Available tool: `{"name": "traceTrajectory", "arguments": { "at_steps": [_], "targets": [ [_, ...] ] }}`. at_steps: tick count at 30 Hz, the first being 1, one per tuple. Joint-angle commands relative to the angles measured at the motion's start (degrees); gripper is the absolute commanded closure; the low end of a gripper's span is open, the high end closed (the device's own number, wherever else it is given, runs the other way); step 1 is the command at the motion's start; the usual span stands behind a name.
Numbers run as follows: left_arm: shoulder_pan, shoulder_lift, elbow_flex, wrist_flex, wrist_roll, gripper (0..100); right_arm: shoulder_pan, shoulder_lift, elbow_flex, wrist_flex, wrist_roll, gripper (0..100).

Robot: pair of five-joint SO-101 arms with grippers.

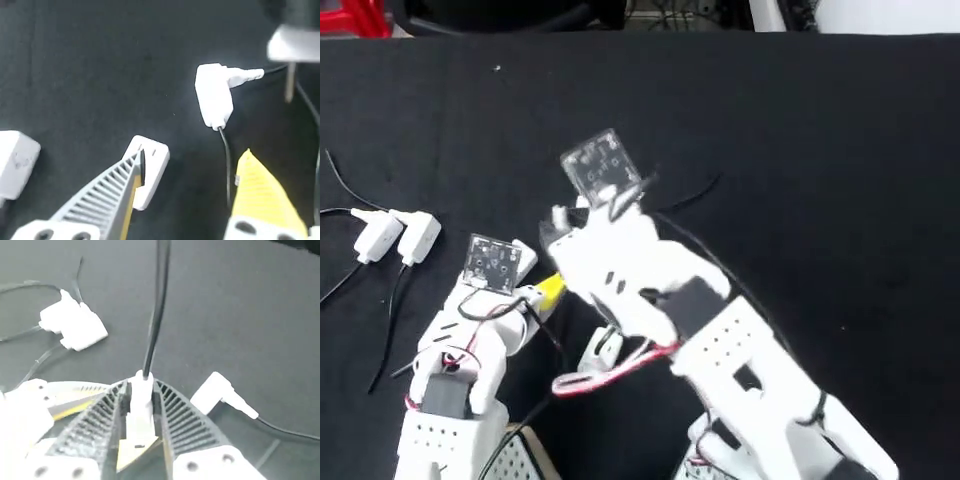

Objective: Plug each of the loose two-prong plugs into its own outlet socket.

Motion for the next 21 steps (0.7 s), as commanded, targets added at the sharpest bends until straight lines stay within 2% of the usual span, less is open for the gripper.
{"name": "traceTrajectory", "arguments": {
  "at_steps": [1,8,11,14,17,21],
  "targets": [
    [0.7,-2.4,-3.6,-1.1,3.3,70,-1.6,-6.2,2.3,-3.2,-2.0,98.7],
    [2.9,-2.5,-5.9,-3.5,4.8,70,-4.1,-9.4,6.5,-3.8,-1.6,98.7],
    [3.0,-2.5,-7.0,-3.3,7.8,70,-4.3,-9.4,8.1,-5.3,-1.5,98.7],
    [3.3,-2.5,-7.5,-3.2,8.6,70,-4.5,-9.4,10.2,-6.8,3.5,98.5],
    [2.7,-2.5,-7.4,-3.3,8.6,70,-4.7,-9.5,11.1,-6.2,5.3,98.5],
    [-3.3,-2.5,-7.7,-5.7,9.1,70,-4.7,-9.4,10.1,-2.8,5.6,98.6]
  ]
}}
